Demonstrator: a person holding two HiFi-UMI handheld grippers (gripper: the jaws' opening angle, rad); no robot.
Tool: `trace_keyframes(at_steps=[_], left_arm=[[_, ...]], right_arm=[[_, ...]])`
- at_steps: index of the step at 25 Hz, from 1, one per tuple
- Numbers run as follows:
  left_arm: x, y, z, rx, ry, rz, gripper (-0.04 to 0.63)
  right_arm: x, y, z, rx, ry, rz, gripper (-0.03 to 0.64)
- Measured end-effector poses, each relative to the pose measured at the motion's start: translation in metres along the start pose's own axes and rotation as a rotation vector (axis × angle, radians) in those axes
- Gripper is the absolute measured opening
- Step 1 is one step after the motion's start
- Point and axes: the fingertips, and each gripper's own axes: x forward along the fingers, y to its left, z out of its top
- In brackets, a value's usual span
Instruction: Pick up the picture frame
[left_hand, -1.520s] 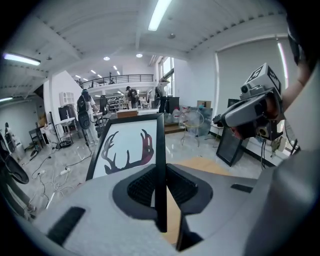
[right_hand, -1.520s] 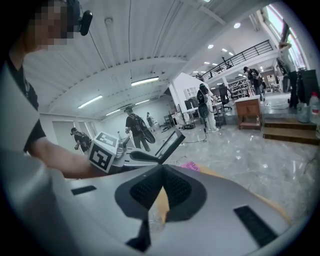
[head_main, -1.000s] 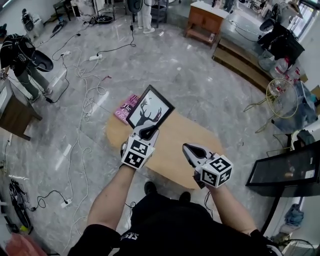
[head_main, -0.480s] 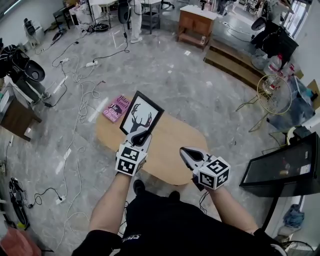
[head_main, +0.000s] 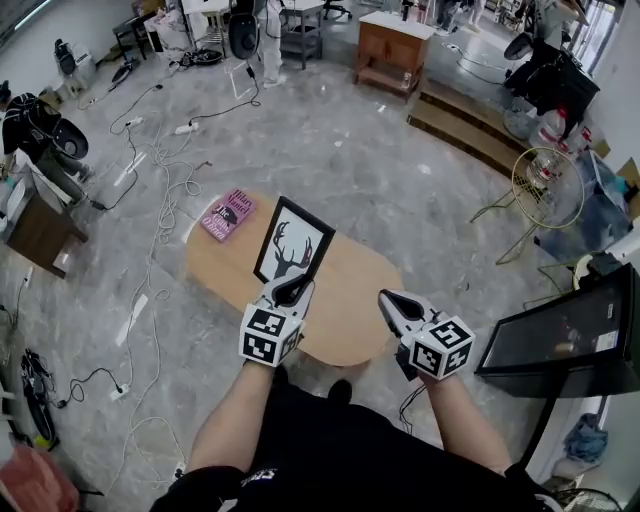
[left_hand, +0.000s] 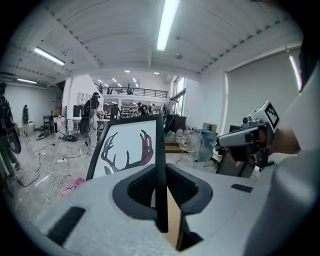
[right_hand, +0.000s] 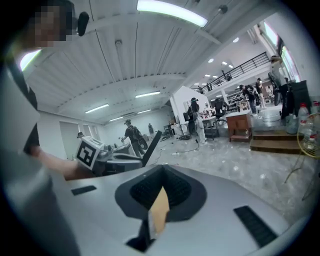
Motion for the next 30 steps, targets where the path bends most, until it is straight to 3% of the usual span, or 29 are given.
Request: trace_keyframes(at_steps=[4, 9, 12, 22, 26, 30], left_arm=[[0.002, -0.006, 0.001, 0.009, 0.004, -0.035, 0.074], [0.000, 0.007, 0.018, 0.045, -0.016, -0.053, 0.074], [-0.005, 0.023, 0.034, 0.054, -0.045, -0.057, 0.074], [-0.038, 0.085, 0.100, 0.100, -0.139, -0.014, 0.074], [-0.056, 0.114, 0.137, 0.084, -0.174, 0.005, 0.074], [-0.065, 0.117, 0.152, 0.074, -0.217, 0.009, 0.075]], right_arm=[[-0.018, -0.011, 0.001, 0.021, -0.039, -0.068, 0.005], [-0.016, -0.011, -0.025, 0.047, -0.008, -0.108, 0.006], [-0.004, -0.007, -0.018, 0.039, -0.017, -0.111, 0.005], [0.039, 0.010, 0.069, -0.071, -0.105, -0.110, 0.006], [0.049, 0.029, 0.135, -0.094, -0.211, -0.109, 0.006], [0.040, 0.040, 0.168, -0.130, -0.304, -0.104, 0.005]])
